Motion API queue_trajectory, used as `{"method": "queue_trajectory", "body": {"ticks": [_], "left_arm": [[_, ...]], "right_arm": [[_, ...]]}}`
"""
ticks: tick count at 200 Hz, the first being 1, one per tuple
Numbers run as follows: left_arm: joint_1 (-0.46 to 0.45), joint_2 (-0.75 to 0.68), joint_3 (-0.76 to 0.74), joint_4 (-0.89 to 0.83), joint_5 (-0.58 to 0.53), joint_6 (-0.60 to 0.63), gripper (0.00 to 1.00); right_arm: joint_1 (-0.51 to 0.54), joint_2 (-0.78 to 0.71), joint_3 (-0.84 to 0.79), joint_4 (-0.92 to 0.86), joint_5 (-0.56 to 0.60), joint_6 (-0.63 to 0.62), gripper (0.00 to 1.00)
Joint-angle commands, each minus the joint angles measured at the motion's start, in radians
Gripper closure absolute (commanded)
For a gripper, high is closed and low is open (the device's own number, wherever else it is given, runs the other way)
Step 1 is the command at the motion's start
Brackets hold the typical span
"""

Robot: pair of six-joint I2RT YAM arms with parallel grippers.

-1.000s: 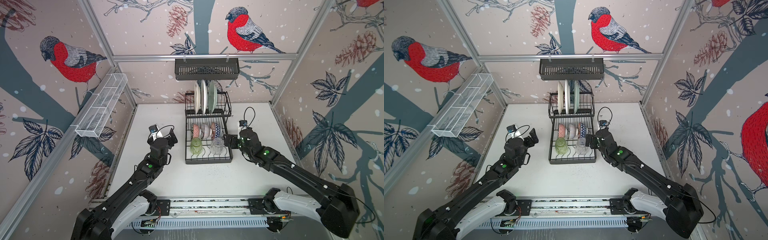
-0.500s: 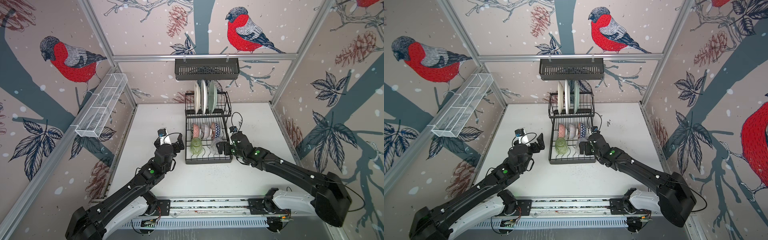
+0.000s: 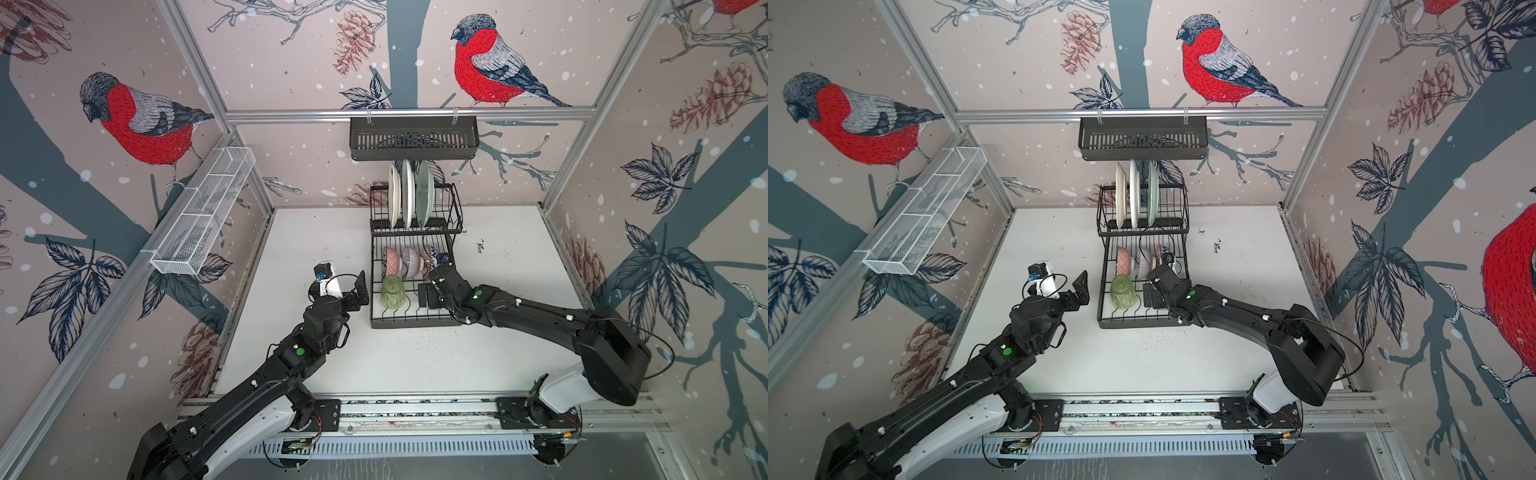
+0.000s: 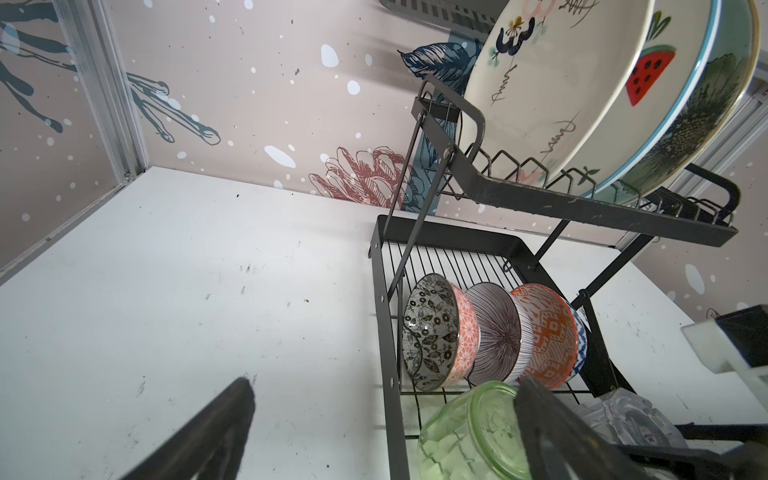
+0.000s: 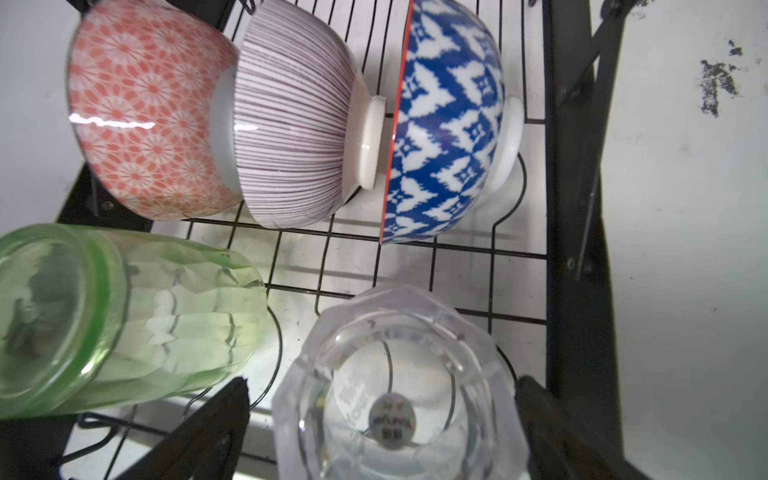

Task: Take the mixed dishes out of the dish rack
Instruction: 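Reach the right gripper toward the clear glass while the left arm advances, then close the right gripper around the clear octagonal glass in the rack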

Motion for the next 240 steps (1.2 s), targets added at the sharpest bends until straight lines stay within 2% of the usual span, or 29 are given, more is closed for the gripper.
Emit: {"method": "queue_trajectory", "body": {"ticks": [1,42,62,110,164,192,240], "left_arm": [[-0.002,0.004,-0.001,0.047,0.007,0.016,0.02],[-0.002,0.008,-0.001,0.044,0.000,0.015,0.02],[-0.002,0.007,-0.003,0.045,-0.001,0.016,0.03],[-0.001,0.012,0.004,0.030,-0.009,0.011,0.02],[-0.002,0.015,0.004,0.036,0.010,0.004,0.02],[-0.002,0.013,0.003,0.032,0.007,0.002,0.03],[-0.002,0.013,0.004,0.035,0.030,-0.005,0.03]], "right_arm": [[0.005,0.021,0.011,0.001,0.060,0.039,0.00],[0.003,0.019,-0.009,0.065,0.084,0.081,0.02],[-0.004,0.025,-0.016,0.082,0.083,0.107,0.08],[-0.017,0.025,-0.030,0.104,0.057,0.128,0.15],[-0.029,0.001,-0.069,0.125,0.045,0.155,0.15],[-0.034,-0.003,-0.082,0.137,0.029,0.157,0.23],[-0.039,-0.016,-0.099,0.163,0.015,0.161,0.30]]}}
